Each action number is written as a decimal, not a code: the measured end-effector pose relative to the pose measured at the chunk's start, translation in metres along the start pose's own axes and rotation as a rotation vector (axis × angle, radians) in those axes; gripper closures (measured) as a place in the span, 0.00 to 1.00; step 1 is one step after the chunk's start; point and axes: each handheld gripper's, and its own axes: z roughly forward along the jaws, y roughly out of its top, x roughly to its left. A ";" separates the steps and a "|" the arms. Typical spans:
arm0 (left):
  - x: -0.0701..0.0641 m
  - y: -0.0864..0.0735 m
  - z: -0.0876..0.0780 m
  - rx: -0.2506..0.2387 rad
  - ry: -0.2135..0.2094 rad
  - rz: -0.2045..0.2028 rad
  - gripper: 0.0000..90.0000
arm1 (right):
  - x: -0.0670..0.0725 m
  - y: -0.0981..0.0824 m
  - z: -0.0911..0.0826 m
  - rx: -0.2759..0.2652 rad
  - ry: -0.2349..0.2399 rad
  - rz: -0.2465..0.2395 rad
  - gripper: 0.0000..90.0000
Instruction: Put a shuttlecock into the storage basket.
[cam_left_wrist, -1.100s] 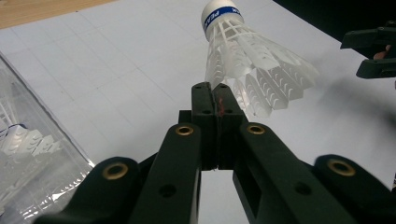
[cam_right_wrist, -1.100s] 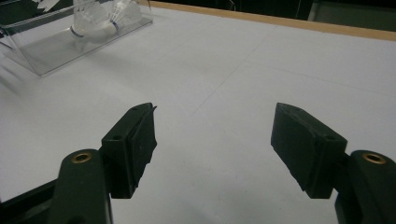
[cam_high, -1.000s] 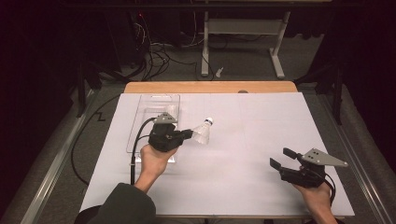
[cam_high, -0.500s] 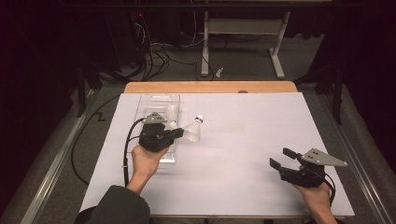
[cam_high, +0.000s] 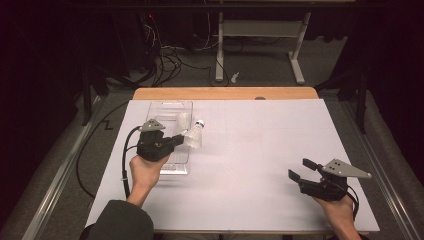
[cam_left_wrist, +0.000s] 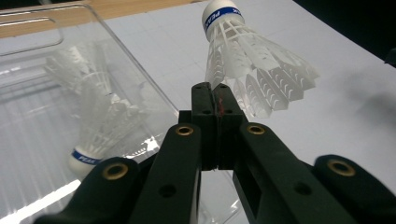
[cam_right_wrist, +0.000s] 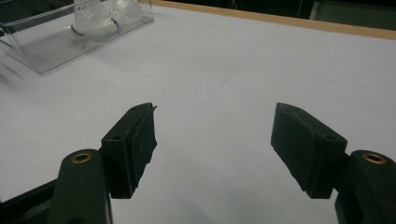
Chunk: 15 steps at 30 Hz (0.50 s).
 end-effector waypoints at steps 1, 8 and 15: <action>0.001 0.000 0.000 -0.003 0.005 -0.004 1.00 | 0.000 0.000 0.000 0.000 0.000 0.000 0.34; 0.008 -0.001 -0.002 -0.009 0.028 -0.017 1.00 | 0.000 0.000 0.000 -0.001 -0.001 -0.001 0.34; 0.019 -0.003 -0.007 -0.013 0.062 -0.038 1.00 | 0.000 0.000 0.000 0.000 0.000 -0.001 0.34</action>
